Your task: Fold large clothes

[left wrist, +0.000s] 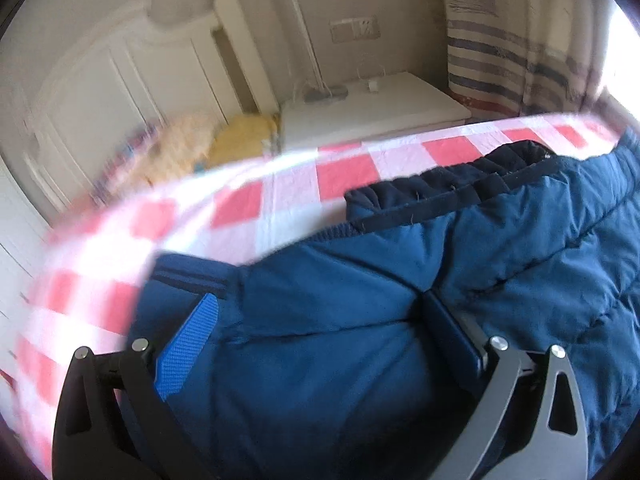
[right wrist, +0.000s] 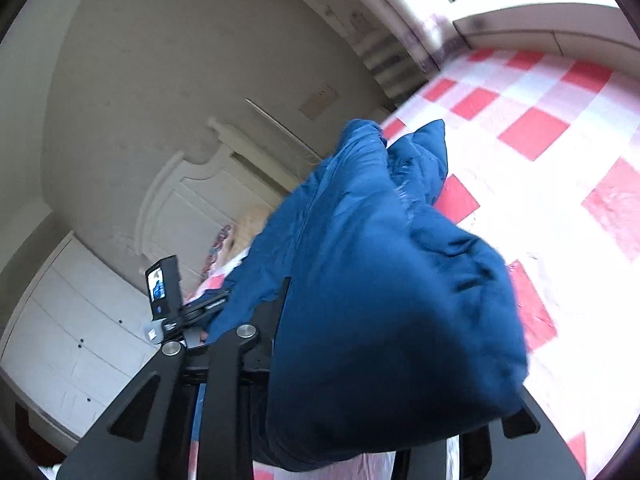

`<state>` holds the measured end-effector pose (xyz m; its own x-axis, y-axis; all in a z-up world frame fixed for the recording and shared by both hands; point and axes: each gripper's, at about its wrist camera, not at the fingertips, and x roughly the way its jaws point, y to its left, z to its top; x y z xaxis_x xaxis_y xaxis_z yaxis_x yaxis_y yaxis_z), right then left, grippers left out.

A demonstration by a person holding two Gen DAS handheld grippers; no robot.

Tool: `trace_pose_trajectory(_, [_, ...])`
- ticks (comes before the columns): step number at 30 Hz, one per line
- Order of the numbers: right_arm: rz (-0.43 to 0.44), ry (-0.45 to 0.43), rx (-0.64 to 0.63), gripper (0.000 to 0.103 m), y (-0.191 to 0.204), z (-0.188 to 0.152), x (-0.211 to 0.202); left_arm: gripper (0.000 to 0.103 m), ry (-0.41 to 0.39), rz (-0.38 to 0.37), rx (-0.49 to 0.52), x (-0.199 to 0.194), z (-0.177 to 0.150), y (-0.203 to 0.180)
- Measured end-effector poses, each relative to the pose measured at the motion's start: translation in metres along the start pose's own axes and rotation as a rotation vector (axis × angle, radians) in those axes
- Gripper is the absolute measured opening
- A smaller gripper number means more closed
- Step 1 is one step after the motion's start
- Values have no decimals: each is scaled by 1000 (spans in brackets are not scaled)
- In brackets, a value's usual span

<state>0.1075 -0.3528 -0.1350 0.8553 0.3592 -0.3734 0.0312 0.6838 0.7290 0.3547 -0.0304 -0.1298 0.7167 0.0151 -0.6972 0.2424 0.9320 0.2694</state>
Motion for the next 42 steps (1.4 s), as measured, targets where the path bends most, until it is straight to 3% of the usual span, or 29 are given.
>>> trace_pose_trajectory(4, [5,-2,19,35,-5,-9,-21,101,-76,-77,-1,-54,-2,-23])
trace_pose_trajectory(9, [1,-81,29,34,-11,0,-59,101,-85,-200,56,-117,-23,-62])
trace_pose_trajectory(11, [-19,-99,-2,34,-13,7,-72,101,-89,-222,114,-129,-39,-83])
trace_pose_trajectory(13, [-35,-107,-14,34,-15,7,-79,101,-29,-235,195,-119,-66,-114])
trace_pose_trajectory(14, [-34,-100,-17,35,-15,6,-78,101,-46,-220,197,-116,-74,-120])
trace_pose_trajectory(15, [-47,-97,-24,35,-12,4,-76,101,-100,-203,179,-117,-82,-121])
trace_pose_trajectory(19, [-84,-110,-103,35,4,8,-78,101,-47,-253,104,-118,-80,-102])
trace_pose_trajectory(21, [-105,-122,-179,35,25,9,-79,101,-103,-307,76,-132,-89,-89])
trace_pose_trajectory(22, [-108,-128,-205,35,33,10,-78,101,-120,-314,100,-136,-95,-90])
trace_pose_trajectory(24, [-109,-137,-279,35,57,9,-75,101,-82,-276,201,-129,-112,-101])
trace_pose_trajectory(26, [-122,-148,-363,35,85,4,-70,101,-69,-325,182,-130,-116,-88])
trace_pose_trajectory(27, [-127,-152,-428,35,105,1,-65,101,-63,-381,153,-134,-114,-74])
trace_pose_trajectory(29, [-136,-143,-535,35,136,-7,-56,101,-140,-480,41,-150,-113,-28])
trace_pose_trajectory(32, [-150,-116,-755,35,188,-31,-32,101,-214,-527,-141,-159,-115,50])
trace_pose_trajectory(35, [-140,-56,-940,35,232,-67,2,101,-227,-554,-334,-151,-127,118])
trace_pose_trajectory(38, [-141,39,-1144,35,265,-121,45,101,-222,-587,-523,-139,-156,177])
trace_pose_trajectory(42, [-207,222,-1548,40,270,-229,104,101,-202,-725,-623,-124,-183,199])
